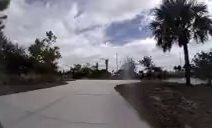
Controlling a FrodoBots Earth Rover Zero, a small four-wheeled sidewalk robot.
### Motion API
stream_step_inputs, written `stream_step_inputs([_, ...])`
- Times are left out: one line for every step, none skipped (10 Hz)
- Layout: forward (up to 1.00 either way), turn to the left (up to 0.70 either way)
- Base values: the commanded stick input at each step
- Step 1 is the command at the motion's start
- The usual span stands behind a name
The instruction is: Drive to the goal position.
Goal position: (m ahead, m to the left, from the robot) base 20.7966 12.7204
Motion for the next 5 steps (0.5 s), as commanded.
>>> stream_step_inputs([0.59,0.01])
stream_step_inputs([0.59,0.01])
stream_step_inputs([0.59,0.01])
stream_step_inputs([0.59,0.02])
stream_step_inputs([0.59,0.09])
